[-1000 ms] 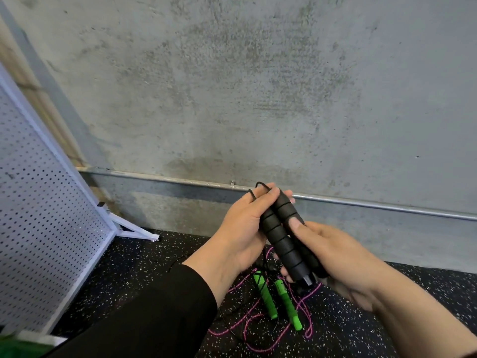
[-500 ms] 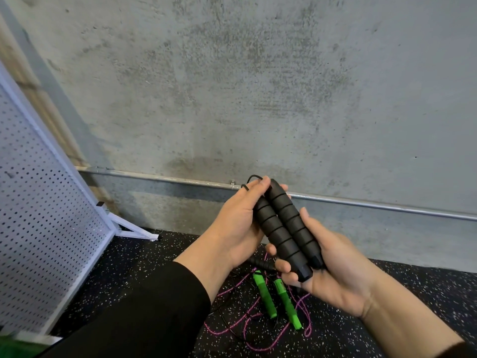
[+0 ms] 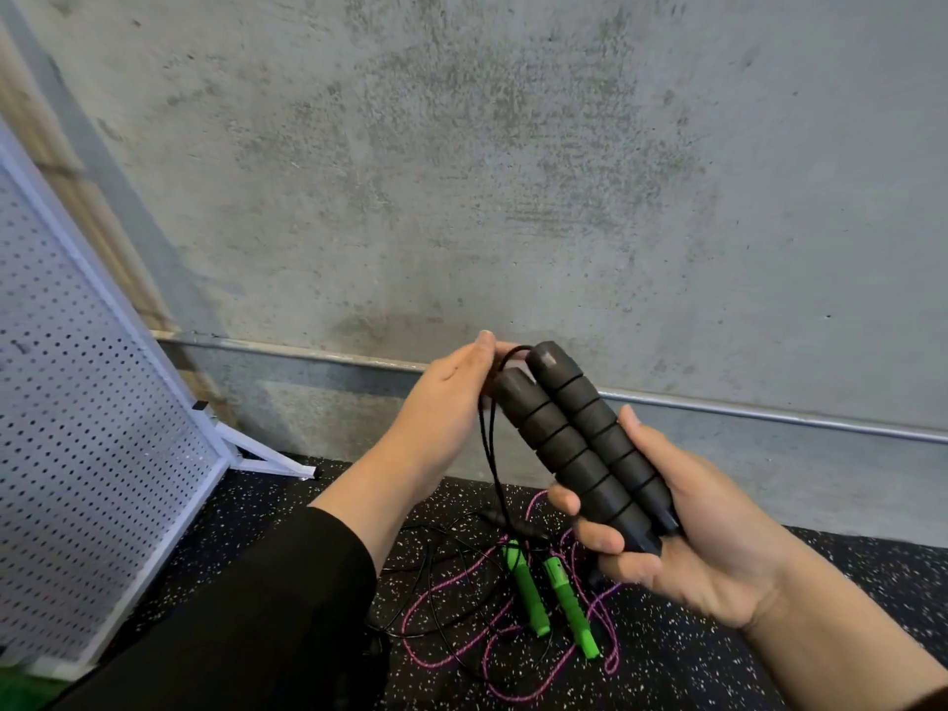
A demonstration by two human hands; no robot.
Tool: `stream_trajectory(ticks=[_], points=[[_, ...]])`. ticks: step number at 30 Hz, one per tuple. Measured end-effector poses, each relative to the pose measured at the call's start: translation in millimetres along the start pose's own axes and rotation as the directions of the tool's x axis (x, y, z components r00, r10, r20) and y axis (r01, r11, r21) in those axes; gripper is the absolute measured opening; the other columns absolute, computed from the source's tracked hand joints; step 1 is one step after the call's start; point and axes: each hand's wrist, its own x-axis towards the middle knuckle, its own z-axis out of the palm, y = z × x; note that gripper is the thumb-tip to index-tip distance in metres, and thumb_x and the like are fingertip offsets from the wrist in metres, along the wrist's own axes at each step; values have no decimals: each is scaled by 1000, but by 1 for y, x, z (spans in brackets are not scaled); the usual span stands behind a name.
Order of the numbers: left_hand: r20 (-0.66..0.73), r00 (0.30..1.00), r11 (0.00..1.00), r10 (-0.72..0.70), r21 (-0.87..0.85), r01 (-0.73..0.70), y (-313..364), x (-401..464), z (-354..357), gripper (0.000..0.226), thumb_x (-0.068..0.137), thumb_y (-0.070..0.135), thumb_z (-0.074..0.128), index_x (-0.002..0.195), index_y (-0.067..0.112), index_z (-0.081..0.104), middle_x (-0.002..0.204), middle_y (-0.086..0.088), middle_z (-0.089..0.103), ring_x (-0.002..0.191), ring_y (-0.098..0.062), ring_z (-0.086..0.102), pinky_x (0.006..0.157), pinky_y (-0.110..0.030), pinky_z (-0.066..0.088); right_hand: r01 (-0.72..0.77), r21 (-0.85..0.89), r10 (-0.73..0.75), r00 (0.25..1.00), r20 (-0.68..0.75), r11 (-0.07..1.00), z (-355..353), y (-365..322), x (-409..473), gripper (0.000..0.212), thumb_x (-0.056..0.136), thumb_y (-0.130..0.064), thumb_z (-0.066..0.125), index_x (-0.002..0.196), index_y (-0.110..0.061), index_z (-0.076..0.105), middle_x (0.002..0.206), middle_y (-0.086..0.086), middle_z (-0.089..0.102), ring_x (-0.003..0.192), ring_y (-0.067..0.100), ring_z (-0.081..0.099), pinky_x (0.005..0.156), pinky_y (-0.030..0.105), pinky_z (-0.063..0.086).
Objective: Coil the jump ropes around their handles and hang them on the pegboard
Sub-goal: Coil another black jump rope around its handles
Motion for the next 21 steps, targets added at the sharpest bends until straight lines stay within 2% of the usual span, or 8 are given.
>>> stream_trajectory(ticks=[2,3,5,9,13,15,19,21], points=[[52,997,984,-62,-162,70,2,-8,9,44,108,44,36,87,20,66,60,2,54,50,-17,47,53,-27,44,30,61,-34,997,73,998,-2,0,1,57,100,-55,52,142,-17,56,95,13,57,66,16,52,46,20,43],[64,995,971,-78,-221,91,3,-11,14,43,108,46,36,82,24,62,57,3,42,46,-15,34,46,-25,33,49,98,-59,993,100,994,-2,0,2,56,102,-55,48,141,-16,56,95,14,57,67,16,52,46,20,44],[88,991,949,-105,-288,127,3,-17,24,44,109,45,36,72,30,55,60,3,32,46,-11,23,45,-23,21,88,167,-110,986,127,982,-5,-1,4,55,104,-54,45,138,-13,59,96,14,57,68,16,52,47,21,48],[157,983,976,-93,-180,121,-3,-25,38,37,111,35,37,77,25,48,62,3,32,46,-10,21,43,-21,19,196,149,-203,979,34,969,-4,-7,5,54,103,-54,46,131,-11,65,91,12,57,63,13,51,41,19,44],[149,986,997,-77,19,75,0,-25,39,43,111,30,40,76,35,65,64,-2,36,48,-10,25,45,-24,20,261,-3,-256,945,-204,965,2,-10,5,60,102,-55,38,123,-8,69,84,14,56,57,15,47,36,20,38],[167,981,993,-93,90,79,1,-24,37,42,110,29,41,73,27,60,67,-7,38,47,-10,27,45,-25,23,259,-126,-286,908,-306,958,4,-13,6,60,100,-53,42,121,-3,67,85,18,58,57,18,48,37,23,38],[200,965,976,-168,171,134,0,-23,30,34,106,18,43,78,0,52,66,-3,46,48,-11,32,51,-29,28,212,-415,-387,830,-402,885,6,-16,9,53,100,-48,47,114,0,65,88,22,64,57,23,49,40,25,36],[235,951,971,-199,179,159,2,-24,28,27,100,11,41,78,0,53,68,-4,46,49,-12,30,53,-29,27,181,-577,-477,773,-417,797,5,-18,10,46,103,-46,46,106,-5,67,84,23,63,56,29,48,41,26,37]])
